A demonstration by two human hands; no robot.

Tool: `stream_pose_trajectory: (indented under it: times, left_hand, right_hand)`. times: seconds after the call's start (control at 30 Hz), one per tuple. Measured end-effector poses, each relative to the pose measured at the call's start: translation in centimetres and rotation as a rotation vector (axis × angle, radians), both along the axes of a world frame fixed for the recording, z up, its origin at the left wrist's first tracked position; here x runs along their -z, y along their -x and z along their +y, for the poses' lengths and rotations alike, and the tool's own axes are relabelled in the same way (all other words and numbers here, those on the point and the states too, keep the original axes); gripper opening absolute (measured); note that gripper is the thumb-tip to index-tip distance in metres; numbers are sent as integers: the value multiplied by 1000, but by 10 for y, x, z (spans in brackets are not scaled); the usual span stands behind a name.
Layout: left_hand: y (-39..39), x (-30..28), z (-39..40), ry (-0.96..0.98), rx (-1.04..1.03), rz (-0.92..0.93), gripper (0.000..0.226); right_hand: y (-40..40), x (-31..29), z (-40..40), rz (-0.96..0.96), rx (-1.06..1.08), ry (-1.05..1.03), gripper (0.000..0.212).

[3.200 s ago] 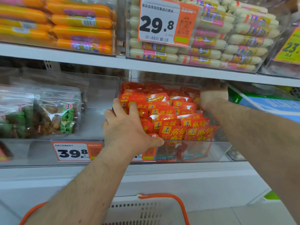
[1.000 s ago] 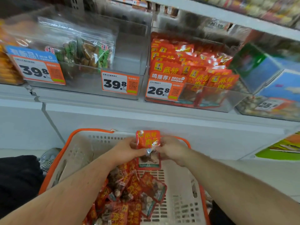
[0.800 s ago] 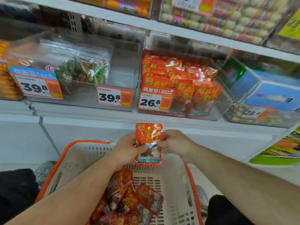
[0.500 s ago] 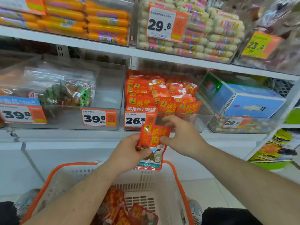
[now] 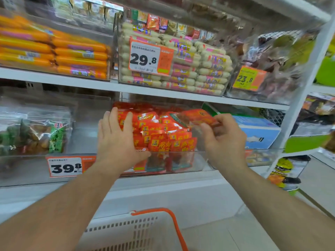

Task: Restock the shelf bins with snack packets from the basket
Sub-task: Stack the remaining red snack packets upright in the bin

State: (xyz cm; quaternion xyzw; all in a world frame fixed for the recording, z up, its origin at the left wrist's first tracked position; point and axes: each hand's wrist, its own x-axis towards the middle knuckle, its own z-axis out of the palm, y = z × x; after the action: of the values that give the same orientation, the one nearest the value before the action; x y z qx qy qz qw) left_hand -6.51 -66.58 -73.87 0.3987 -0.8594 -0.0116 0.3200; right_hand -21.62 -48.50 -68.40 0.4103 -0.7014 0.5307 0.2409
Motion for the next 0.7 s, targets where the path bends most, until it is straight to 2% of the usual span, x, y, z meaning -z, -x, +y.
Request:
stream_pose_trajectory:
  times: [0.07,0.2,0.43,0.7]
  left_hand:
    - [4,1,-5,-92,-30,-20,129]
    - [8,4,-7,-156,-35,16,132]
    - [4,11,-6,-94,-28,66,131]
    - [5,20,-9,-57,-36,121,131]
  right_hand:
    - [22,2,-6,-38,76,-7,29]
    - [60,9,-21,-99,170,-118,19]
    - [90,6,-64,-136,305,-337,14]
    - [118,5,-99,45,468,-589,30]
